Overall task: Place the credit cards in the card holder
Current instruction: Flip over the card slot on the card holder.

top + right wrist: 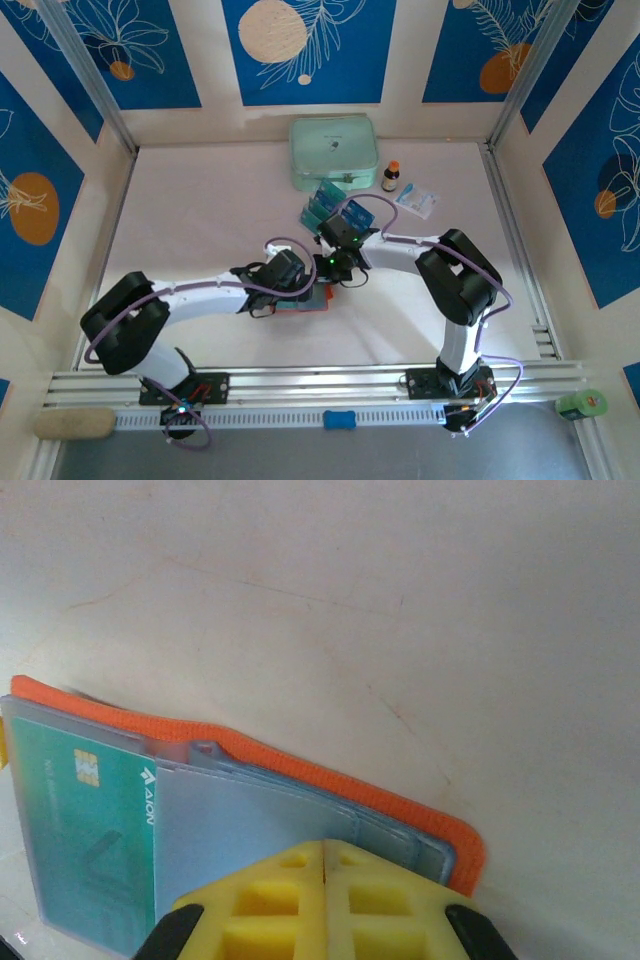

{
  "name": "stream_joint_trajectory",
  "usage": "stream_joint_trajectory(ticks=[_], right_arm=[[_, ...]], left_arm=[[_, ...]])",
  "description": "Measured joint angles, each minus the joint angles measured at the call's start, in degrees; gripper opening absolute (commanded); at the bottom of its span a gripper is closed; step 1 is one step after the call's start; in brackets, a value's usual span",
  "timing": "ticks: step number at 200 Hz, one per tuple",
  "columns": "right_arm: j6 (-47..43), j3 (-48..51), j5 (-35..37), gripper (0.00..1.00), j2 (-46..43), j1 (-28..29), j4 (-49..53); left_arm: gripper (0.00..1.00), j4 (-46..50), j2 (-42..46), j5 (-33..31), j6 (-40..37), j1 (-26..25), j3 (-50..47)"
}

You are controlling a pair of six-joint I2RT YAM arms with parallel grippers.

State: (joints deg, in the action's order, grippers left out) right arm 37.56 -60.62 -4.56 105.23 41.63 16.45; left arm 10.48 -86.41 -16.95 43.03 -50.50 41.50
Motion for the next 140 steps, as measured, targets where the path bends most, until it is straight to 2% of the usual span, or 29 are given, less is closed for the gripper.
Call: stream_joint_trajectory(ticks=[42, 71, 118, 140], right_arm=[[0.4, 0.3, -0.2, 0.00, 0.0, 0.0, -0.9], [0.4, 0.4, -0.4, 0.01, 0.0, 0.0, -1.0], [1.9, 3.1, -0.3, 0.19, -4.2, -0.4, -1.2], [3.2, 3.9, -0.4, 0.23, -6.4, -0.4, -1.8]], left_arm=[[0.95, 0.2, -0.1, -1.0, -0.6, 0.0, -1.0], [0.88, -0.9, -0.9, -1.3, -1.3, 0.0, -2.0], [0.86, -2.9, -1.3, -1.3, -1.5, 0.0, -2.7], [0.86, -3.6, -1.2, -1.6, -1.5, 0.0, -3.1]])
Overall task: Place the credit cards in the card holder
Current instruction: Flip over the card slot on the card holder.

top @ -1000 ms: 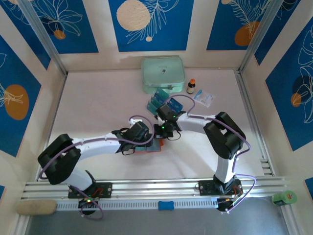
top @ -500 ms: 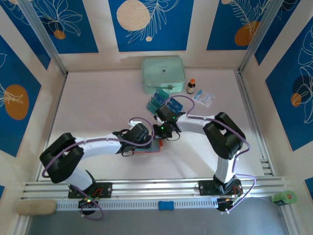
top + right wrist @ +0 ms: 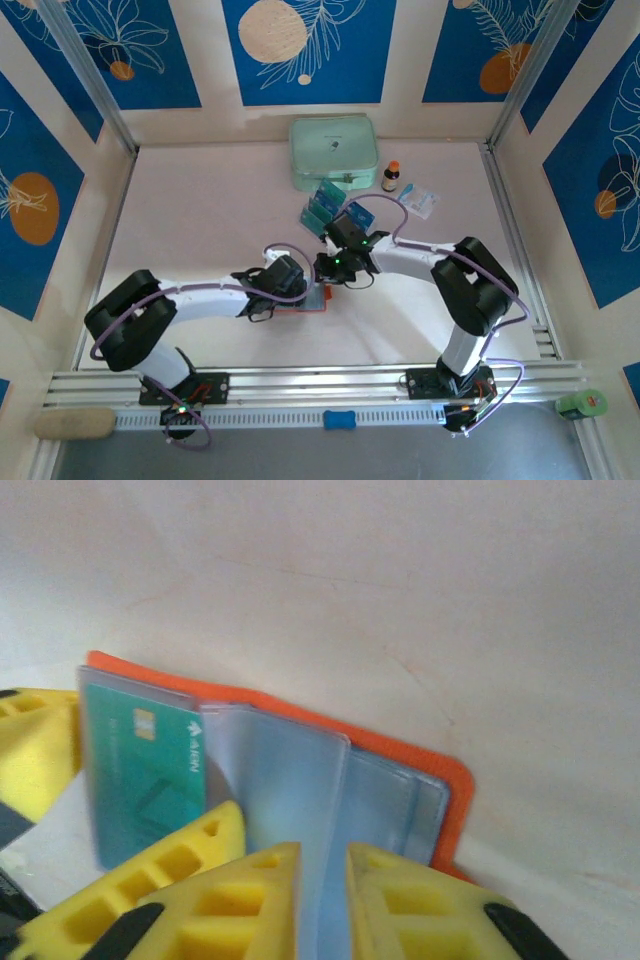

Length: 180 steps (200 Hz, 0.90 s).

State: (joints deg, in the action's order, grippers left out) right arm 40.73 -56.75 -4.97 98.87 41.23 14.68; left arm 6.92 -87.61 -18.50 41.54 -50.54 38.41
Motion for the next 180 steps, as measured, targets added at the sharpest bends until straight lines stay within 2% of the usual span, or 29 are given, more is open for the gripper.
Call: stream_joint_trajectory(ticks=[63, 180], right_arm=[[2.4, 1.4, 0.0, 0.24, 1.2, 0.2, -2.7], [3.3, 1.4, -3.5, 0.20, 3.4, 0.9, -5.3]], left_arm=[[0.85, -1.1, 0.4, -0.2, 0.0, 0.0, -0.9], [0.85, -2.2, 0.9, -0.4, 0.0, 0.0, -1.8]])
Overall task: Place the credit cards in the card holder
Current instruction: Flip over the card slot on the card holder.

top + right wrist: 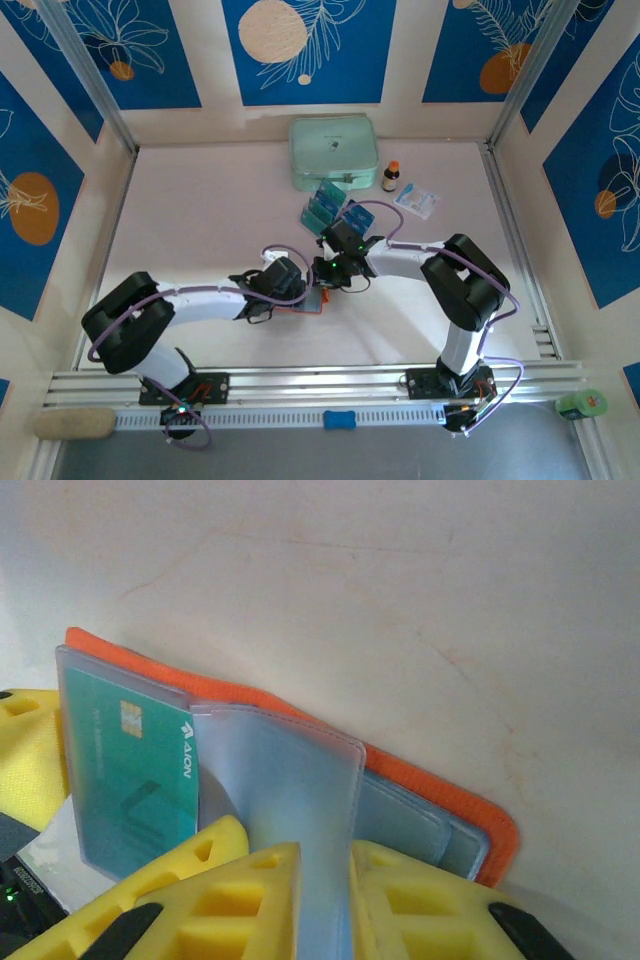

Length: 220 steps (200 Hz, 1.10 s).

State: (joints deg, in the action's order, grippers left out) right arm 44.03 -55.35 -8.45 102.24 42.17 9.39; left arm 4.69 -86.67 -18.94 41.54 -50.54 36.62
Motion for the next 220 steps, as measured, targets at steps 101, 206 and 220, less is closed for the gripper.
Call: stream_joint_trajectory(ticks=[101, 206, 220], right_arm=[[3.5, 0.0, -4.1, 0.29, -2.9, 0.2, -1.1], [7.2, -9.8, -4.5, 0.36, 3.1, 6.1, -1.5], [7.6, -11.2, -4.3, 0.36, 5.1, 6.7, -1.7]], left_arm=[[0.94, 6.2, 11.7, -2.3, 0.0, 0.3, -0.7], [0.94, 11.4, 30.2, -4.1, 0.0, 4.0, -4.3], [0.94, 12.3, 31.5, -4.1, 0.0, 4.1, -4.7]])
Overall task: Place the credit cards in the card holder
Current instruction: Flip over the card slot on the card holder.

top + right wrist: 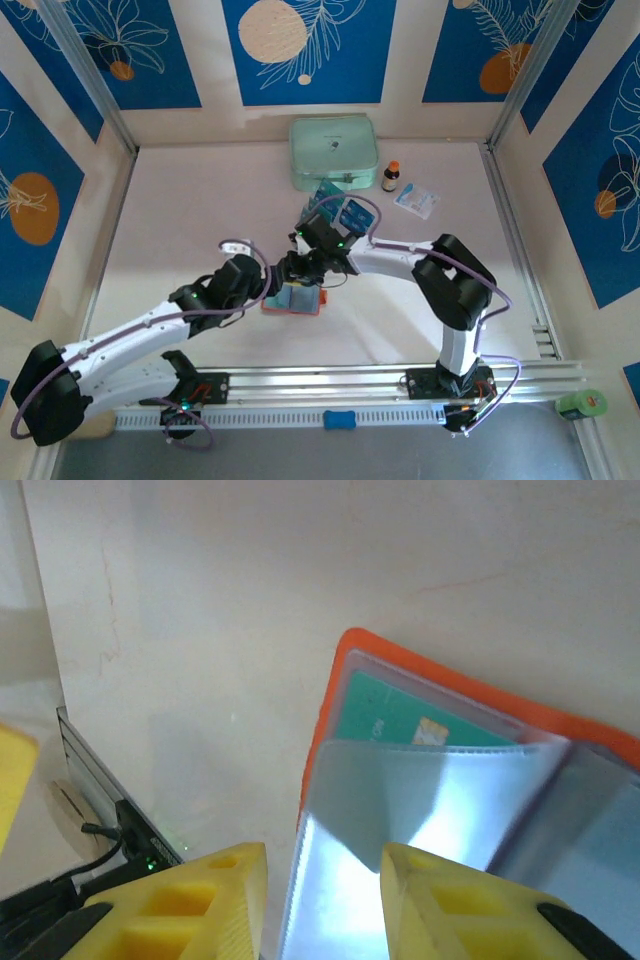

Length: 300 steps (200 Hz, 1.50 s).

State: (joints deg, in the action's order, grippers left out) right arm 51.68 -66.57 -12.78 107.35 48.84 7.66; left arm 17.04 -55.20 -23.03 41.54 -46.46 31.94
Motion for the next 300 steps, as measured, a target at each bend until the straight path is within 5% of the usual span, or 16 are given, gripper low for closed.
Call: stream_joint_trajectory(ticks=[88, 234, 300], right_arm=[[2.0, -1.6, 0.3, 0.36, 3.9, 0.6, -1.4], [4.3, -2.8, -1.0, 0.36, 3.7, -2.1, -4.4], [-0.3, 4.1, 7.3, 0.36, -10.4, -3.1, 4.2]], left_arm=[[0.94, 2.5, 1.9, 0.0, 0.0, 0.6, -2.1], [0.95, -4.7, -12.0, 0.5, 0.0, 0.7, -4.6], [0.95, -5.5, -15.5, 0.4, 0.0, 0.7, -4.6]])
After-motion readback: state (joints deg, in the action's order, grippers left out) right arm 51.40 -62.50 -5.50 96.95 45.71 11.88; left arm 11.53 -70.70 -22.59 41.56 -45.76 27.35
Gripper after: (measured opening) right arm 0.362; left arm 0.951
